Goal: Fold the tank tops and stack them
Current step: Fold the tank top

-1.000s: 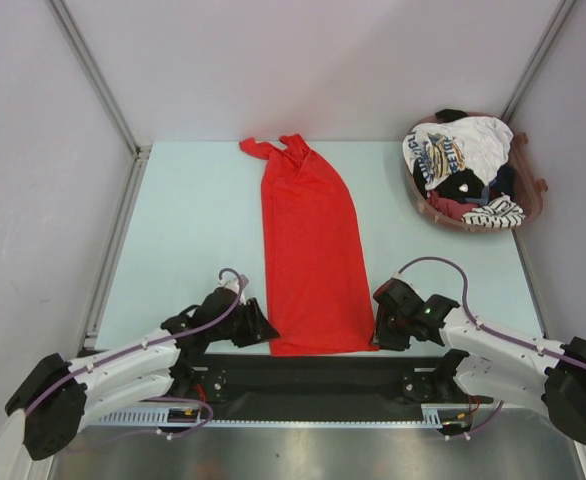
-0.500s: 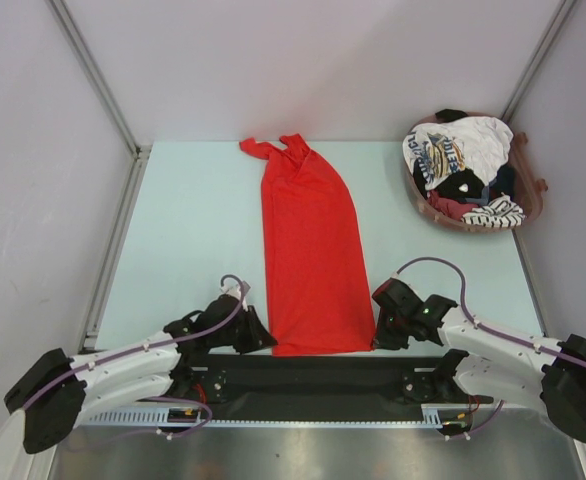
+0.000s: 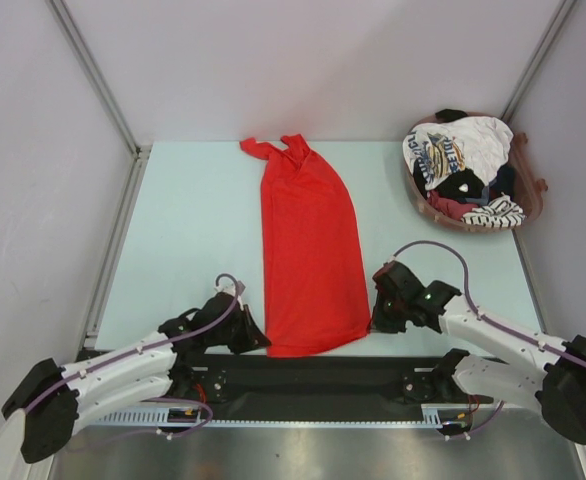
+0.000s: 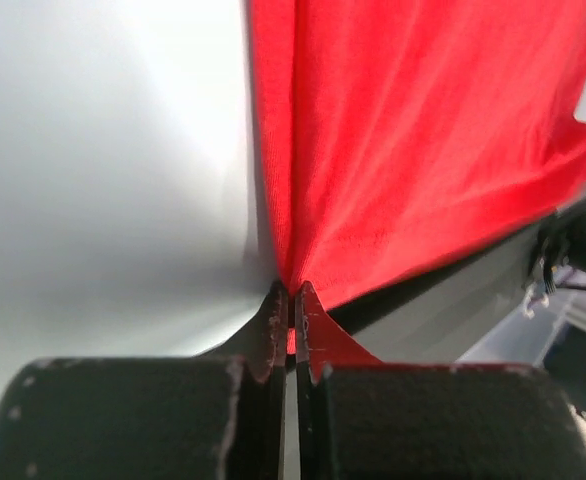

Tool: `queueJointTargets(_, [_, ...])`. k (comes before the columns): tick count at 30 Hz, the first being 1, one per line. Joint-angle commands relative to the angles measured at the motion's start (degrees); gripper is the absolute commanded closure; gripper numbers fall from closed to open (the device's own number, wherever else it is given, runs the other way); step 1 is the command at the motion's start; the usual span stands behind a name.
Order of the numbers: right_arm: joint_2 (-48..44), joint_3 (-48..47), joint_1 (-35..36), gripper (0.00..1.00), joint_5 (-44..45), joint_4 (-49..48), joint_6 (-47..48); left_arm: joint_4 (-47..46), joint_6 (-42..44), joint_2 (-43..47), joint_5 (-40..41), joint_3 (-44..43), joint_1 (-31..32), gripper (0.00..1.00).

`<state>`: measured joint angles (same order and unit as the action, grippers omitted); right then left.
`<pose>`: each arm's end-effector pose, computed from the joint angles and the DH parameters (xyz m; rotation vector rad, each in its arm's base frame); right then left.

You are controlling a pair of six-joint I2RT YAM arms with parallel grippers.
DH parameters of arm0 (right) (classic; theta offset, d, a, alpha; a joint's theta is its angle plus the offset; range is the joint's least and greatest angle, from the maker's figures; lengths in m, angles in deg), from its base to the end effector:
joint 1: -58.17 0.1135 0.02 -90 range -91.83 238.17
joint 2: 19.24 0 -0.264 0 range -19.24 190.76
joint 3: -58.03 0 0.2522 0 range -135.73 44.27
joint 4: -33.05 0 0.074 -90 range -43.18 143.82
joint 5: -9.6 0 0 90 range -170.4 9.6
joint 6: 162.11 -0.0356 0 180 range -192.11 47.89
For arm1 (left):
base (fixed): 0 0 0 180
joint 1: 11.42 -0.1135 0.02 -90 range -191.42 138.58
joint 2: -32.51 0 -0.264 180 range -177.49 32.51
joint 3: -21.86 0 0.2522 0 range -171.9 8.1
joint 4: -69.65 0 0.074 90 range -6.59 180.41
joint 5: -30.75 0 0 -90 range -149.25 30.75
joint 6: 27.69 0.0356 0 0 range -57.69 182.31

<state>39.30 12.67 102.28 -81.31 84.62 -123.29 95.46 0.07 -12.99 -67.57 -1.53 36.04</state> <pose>0.1249 0.1219 0.1821 0.1687 2.8117 0.4813 0.0921 -0.1080 0.1258 -0.2697 2.6606 -0.9527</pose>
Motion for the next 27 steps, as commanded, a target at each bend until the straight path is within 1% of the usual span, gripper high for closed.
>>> queueJointTargets(1, [1.1, -5.2, -5.1, 1.00, -0.8, -0.5, 6.5, 4.8, 4.0, -1.0, -1.6, -4.2, -3.1, 1.00])
queueJointTargets(4, [2.6, -8.1, -9.0, 1.00, -3.1, -1.0, 9.7, 6.0, 5.8, -3.6, -2.0, -7.9, -3.7, 1.00])
queueJointTargets(6, [3.3, -9.4, -10.4, 1.00, -4.2, -1.3, 11.0, 6.7, 7.0, -4.9, -1.9, -10.6, -4.4, 1.00])
queueJointTargets(8, [4.9, -11.2, -12.2, 1.00, -5.5, -2.2, 12.6, 6.6, 8.6, -5.6, -3.0, -12.3, -6.7, 1.00])
queueJointTargets(9, [5.4, -11.9, -12.7, 1.00, -5.7, -2.7, 13.0, 6.3, 9.1, -5.8, -3.5, -12.9, -8.8, 1.00])
queueJointTargets(12, [8.0, -14.3, -14.6, 1.00, -6.9, -3.9, 14.9, 6.1, 11.3, -7.9, -4.5, -16.0, -11.9, 1.00])
queueJointTargets(17, [12.5, -19.6, -17.9, 1.00, -7.7, -4.8, 17.4, 6.1, 14.3, -13.1, -5.7, -22.9, -14.5, 1.00])
queueJointTargets(21, [16.2, -24.5, -20.3, 1.00, -8.3, -5.7, 19.4, 5.2, 15.1, -16.5, -8.6, -27.0, -18.4, 1.00])
queueJointTargets(26, [22.2, -29.6, -23.3, 1.00, -10.6, -8.4, 20.0, 3.9, 15.7, -21.7, -8.7, -31.6, -22.4, 1.00])
queueJointTargets(27, [24.8, -31.6, -24.0, 1.00, -10.6, -9.1, 20.0, 3.3, 15.7, -23.5, -9.1, -32.2, -23.6, 1.00])
